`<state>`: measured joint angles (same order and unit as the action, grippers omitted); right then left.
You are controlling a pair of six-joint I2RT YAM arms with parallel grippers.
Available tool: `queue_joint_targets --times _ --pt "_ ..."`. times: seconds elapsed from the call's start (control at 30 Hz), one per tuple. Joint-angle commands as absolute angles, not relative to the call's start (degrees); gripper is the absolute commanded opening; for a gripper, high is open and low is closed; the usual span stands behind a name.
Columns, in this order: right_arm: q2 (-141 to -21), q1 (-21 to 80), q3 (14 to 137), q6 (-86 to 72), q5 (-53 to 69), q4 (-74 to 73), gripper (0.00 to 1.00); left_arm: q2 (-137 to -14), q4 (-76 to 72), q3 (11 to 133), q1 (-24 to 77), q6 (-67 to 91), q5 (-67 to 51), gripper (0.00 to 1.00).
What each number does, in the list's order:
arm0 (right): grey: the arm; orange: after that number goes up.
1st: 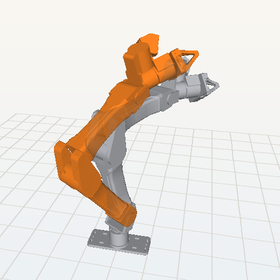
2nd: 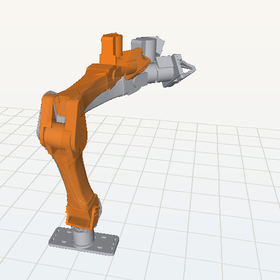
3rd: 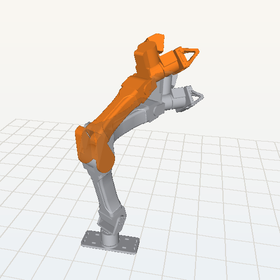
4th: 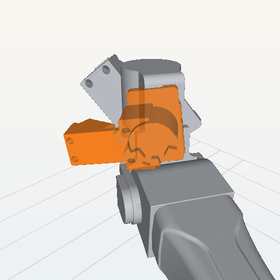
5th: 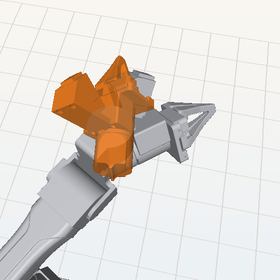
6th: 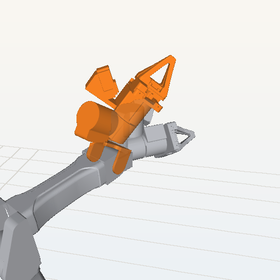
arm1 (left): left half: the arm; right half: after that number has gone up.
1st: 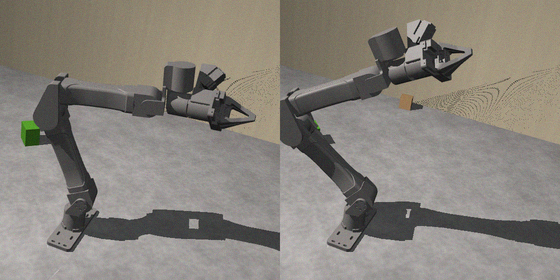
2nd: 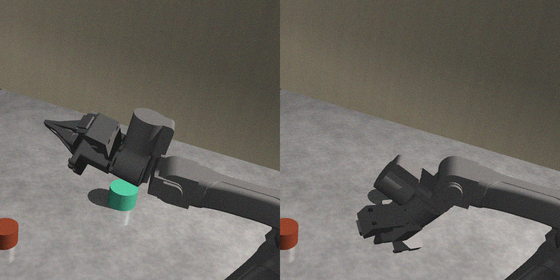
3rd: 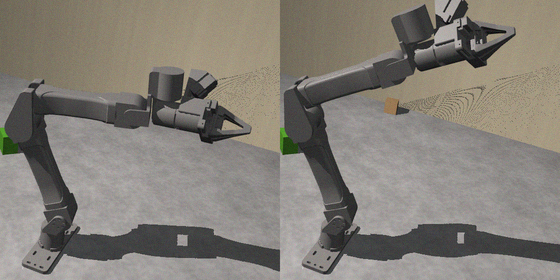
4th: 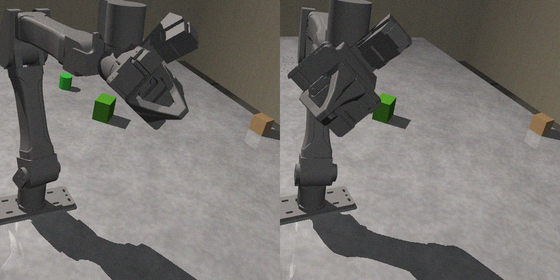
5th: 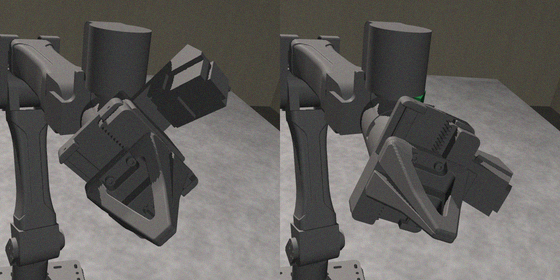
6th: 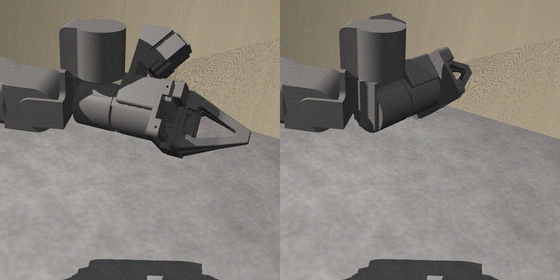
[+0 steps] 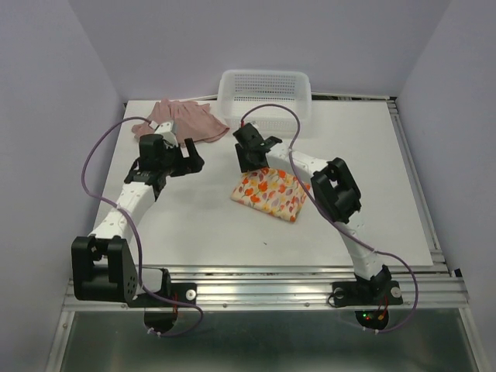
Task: Fold and stack the skirts
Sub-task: Neatly place the folded skirt to the corner
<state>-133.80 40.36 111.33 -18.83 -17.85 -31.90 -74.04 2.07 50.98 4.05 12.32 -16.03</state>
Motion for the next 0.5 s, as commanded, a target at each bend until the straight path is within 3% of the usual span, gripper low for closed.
queue_joint_targets --times 0.0,0.1,0.2,0.23,0.33,0.47 --pt "-135.35 40.52 113.64 -18.98 -16.18 -31.11 0.56 -71.72 0.44 48.96 6.41 11.08 -17.22 0.99" --pt "-135.70 40.52 113.38 -18.64 -15.03 -31.11 0.49 -72.95 0.44 48.87 7.64 10.28 -18.10 0.99" --pt "-136.14 40.52 113.20 -18.63 -13.54 -31.11 0.27 -75.32 0.35 49.74 8.70 10.63 -20.55 0.98" --pt "-136.32 40.52 113.20 -18.63 -12.75 -31.03 0.16 -76.80 0.61 50.18 8.70 10.81 -21.26 0.98" --pt "-136.06 40.52 113.20 -18.63 -11.61 -31.11 0.01 -78.22 0.44 50.54 8.88 9.68 -25.98 0.98" --pt "-134.13 39.29 112.15 -18.63 -8.35 -30.32 0.01 -79.01 -3.33 48.26 8.96 9.75 -34.44 0.99"
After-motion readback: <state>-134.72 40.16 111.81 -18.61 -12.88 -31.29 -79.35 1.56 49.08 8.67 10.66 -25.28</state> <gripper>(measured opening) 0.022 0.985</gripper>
